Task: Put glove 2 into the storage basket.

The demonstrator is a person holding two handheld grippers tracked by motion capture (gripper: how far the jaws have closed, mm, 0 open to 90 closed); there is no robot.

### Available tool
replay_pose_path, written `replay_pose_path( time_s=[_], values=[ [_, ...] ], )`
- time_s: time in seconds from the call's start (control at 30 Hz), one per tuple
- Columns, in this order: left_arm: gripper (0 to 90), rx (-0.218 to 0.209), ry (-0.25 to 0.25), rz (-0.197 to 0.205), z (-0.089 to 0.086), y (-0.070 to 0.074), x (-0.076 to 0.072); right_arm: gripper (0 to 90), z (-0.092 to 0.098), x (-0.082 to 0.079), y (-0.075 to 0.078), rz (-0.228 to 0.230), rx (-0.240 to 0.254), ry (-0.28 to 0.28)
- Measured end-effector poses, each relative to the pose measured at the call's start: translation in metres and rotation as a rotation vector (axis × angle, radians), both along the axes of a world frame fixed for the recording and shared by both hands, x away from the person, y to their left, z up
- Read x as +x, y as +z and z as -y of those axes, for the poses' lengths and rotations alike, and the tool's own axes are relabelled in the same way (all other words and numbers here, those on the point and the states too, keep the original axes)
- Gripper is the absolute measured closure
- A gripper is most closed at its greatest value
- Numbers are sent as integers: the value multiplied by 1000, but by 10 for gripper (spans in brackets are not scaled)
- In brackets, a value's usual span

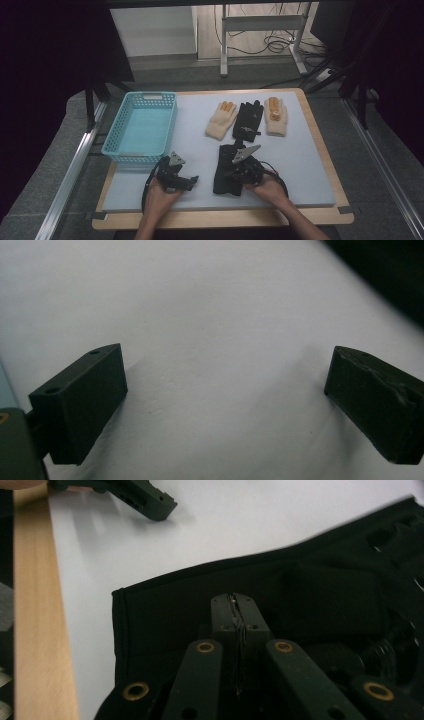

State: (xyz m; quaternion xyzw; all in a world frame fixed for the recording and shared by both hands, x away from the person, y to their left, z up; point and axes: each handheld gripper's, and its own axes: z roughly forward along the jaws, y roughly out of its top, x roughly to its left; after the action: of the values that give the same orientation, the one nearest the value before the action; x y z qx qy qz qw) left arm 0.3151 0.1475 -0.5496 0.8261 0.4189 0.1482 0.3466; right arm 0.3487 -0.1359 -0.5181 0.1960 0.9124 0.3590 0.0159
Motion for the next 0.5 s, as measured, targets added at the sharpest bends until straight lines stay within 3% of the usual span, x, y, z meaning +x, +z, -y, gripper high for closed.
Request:
replay_pose_path(
  time_s=[0.2, 0.33, 0.5],
  values=[
    [38, 0, 0, 0, 0, 0, 0, 878, 9, -2, 3, -3, -14, -3],
    [38, -1, 0, 0, 0, 0, 0, 809, 15, 0, 10, -3, 22, -16],
    [38, -1, 1, 0, 0, 0, 0, 754, 27, 20, 20, 37, 43, -100]
  ],
)
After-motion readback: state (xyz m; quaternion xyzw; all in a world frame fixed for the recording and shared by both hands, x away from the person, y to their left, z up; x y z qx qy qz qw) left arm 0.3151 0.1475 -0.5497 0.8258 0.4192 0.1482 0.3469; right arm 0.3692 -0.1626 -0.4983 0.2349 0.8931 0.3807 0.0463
